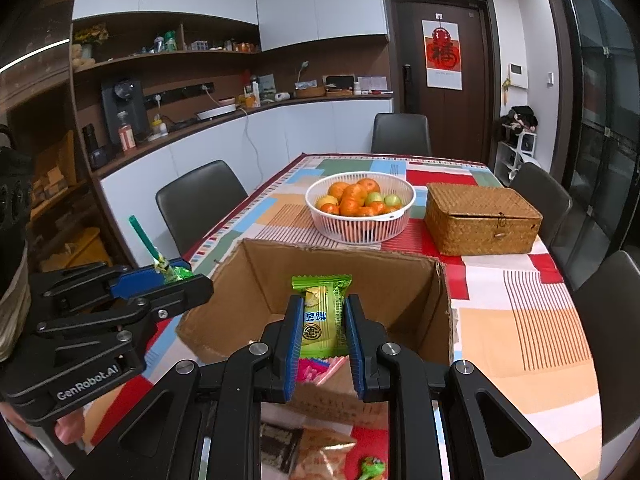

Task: Organize snacks
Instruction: 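Open both tools to drop the lollipop and candy into the box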

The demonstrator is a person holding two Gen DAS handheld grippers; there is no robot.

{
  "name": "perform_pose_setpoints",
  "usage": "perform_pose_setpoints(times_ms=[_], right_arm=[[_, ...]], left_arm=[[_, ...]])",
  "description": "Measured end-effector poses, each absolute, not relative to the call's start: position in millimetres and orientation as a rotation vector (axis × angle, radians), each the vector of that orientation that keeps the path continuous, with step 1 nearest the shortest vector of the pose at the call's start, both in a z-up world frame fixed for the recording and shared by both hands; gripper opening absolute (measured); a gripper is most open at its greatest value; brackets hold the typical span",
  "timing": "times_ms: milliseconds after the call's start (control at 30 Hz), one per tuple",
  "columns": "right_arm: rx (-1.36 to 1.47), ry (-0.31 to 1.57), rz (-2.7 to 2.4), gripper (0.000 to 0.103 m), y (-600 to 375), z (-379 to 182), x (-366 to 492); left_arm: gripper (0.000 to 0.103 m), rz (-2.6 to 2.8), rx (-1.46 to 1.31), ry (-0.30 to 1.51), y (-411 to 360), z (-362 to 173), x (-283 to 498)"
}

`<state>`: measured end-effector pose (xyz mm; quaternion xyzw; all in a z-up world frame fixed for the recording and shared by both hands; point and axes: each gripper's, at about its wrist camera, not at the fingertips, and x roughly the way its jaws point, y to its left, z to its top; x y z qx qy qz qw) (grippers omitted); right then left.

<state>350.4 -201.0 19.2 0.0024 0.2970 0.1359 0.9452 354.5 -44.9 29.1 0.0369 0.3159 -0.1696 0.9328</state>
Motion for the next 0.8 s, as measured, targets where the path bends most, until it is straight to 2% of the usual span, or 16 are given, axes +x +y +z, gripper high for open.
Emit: perform_pose_setpoints(times_ms=[33,67,100,500,800], right_arm=[[0.007,0.606,0.271,0.035,-201.7,18.9,354.6],[0.012,0.612,0.257,0.045,-203.0,18.6,356.8],[0.025,0.614,0.235,0.061,-206.1,18.1,357.4],[0.027,0.547,0.153,0.061,-232.5,16.7,310.9],[0.008,0.584,0.156,0.061,-242.8,6.4,279.4]], left_arm=[[0.043,-0.339,0.07,0.65,-44.3,28.0,354.9],[0.049,-0.34,0.055,0.649,-43.1,27.7,353.8],[0.049,-0.344,0.053,0.646,-42.9,27.4,351.0],[0.052,-0.409,0.107,0.616,-65.1,25.1,303.7],[0.054,-0.431,0.101,0.67,-77.1,10.9,275.6]])
